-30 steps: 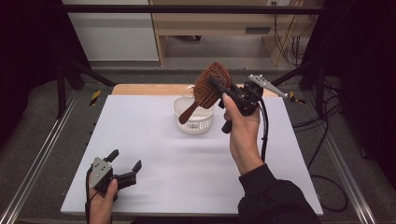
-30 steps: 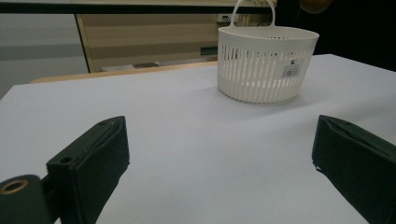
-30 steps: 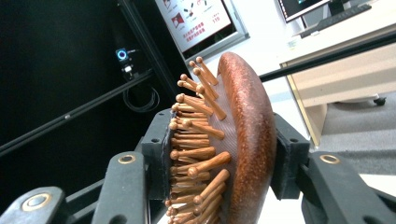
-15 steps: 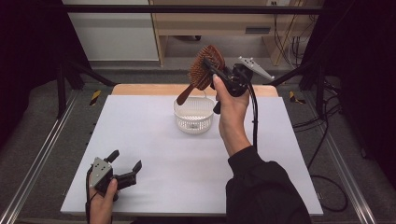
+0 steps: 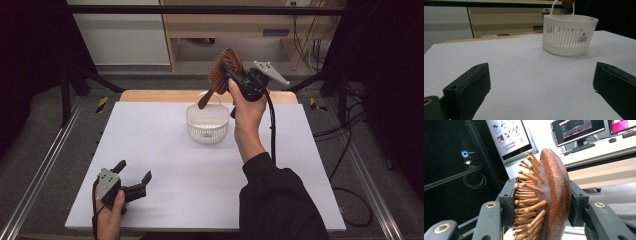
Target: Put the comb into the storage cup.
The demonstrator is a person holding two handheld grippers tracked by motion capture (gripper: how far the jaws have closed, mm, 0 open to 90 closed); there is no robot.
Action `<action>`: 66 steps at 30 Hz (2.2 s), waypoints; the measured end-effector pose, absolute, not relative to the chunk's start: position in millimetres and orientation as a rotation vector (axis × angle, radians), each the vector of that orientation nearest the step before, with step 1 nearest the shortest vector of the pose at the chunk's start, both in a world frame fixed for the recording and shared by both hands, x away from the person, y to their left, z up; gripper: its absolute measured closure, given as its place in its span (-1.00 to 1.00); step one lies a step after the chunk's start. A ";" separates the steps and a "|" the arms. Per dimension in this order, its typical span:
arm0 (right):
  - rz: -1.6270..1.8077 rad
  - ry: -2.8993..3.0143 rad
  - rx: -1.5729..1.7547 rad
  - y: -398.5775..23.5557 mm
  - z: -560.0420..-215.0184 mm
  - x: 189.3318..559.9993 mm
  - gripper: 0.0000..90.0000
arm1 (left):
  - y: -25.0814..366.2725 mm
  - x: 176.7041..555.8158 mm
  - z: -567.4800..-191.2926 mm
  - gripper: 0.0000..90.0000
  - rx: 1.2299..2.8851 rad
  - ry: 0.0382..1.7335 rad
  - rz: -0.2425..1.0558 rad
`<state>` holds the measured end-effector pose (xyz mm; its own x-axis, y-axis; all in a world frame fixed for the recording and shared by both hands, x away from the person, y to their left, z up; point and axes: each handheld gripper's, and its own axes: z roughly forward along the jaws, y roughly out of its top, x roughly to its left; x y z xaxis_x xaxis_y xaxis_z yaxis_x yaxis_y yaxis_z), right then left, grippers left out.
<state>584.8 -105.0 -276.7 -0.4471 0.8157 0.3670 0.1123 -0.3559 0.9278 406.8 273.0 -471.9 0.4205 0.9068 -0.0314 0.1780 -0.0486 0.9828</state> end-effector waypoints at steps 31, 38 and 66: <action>1.831 1.390 1.272 -100.1 -292.2 590.1 0.12 | 272.2 406.2 -471.5 -0.96 1.530 0.985 0.783; 1.831 1.390 1.282 -100.2 -295.8 590.9 0.12 | 272.3 406.2 -471.5 -0.96 1.534 0.982 0.783; 1.819 1.400 1.293 -98.6 -304.1 591.5 0.12 | 272.4 406.2 -471.5 -0.97 1.527 0.979 0.781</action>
